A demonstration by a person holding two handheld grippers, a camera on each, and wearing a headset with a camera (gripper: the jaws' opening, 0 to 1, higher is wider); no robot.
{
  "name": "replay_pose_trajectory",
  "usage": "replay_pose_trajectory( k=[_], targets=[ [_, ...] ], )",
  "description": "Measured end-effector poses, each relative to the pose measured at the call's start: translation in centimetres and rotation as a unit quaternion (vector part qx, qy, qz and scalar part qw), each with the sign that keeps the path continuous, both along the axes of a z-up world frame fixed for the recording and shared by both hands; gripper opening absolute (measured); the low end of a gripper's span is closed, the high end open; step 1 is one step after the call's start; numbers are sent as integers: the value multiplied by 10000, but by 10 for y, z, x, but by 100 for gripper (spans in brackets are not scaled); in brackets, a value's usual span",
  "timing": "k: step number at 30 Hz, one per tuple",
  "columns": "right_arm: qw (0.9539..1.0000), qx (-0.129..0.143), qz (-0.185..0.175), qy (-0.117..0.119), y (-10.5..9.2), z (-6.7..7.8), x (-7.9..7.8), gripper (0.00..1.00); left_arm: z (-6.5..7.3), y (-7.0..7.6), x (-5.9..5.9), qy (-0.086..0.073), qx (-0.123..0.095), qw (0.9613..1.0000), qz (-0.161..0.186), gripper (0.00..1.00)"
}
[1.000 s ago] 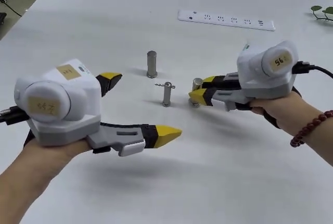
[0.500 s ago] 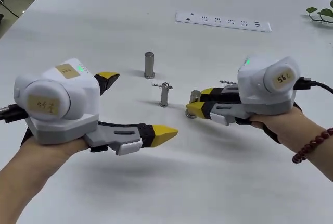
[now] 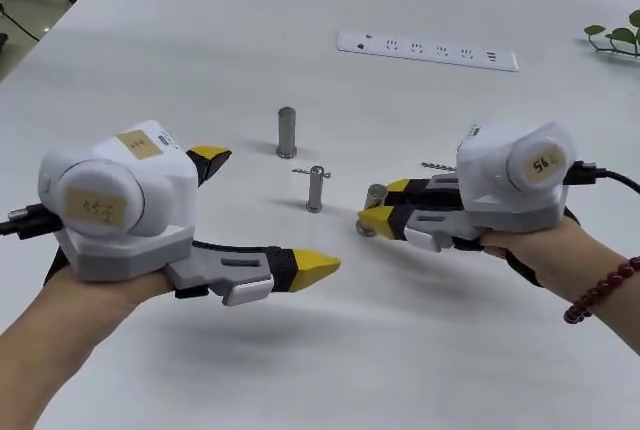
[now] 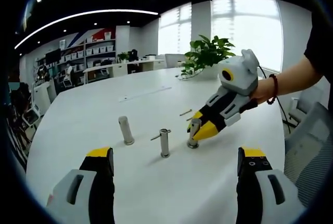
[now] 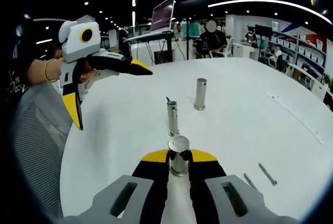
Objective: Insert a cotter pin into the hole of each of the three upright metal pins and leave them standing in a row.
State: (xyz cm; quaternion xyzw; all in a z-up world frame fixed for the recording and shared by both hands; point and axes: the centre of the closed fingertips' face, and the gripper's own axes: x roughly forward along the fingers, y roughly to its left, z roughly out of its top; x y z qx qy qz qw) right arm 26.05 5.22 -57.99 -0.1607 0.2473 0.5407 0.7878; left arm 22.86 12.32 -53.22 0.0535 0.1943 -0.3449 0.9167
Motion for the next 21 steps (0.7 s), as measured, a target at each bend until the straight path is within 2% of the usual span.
replay_pose_trajectory(
  k=[3, 8, 15, 21],
  targets=[
    [10000, -57, 16, 41, -1, -3, -1, 18, 0, 0, 0, 3, -9, 10000, 1, 99],
    [9999, -69, 40, 115, -3, -2, -7, 22, 1, 0, 1, -27, 8, 10000, 20, 99],
    [9997, -166, 30, 182, -14, 2, -8, 26, 2, 0, 2, -30, -56, 10000, 52, 99],
    [9986, -421, -5, 323, -31, 2, -6, 28, 4, -2, 2, -51, -67, 10000, 45, 99]
  ],
)
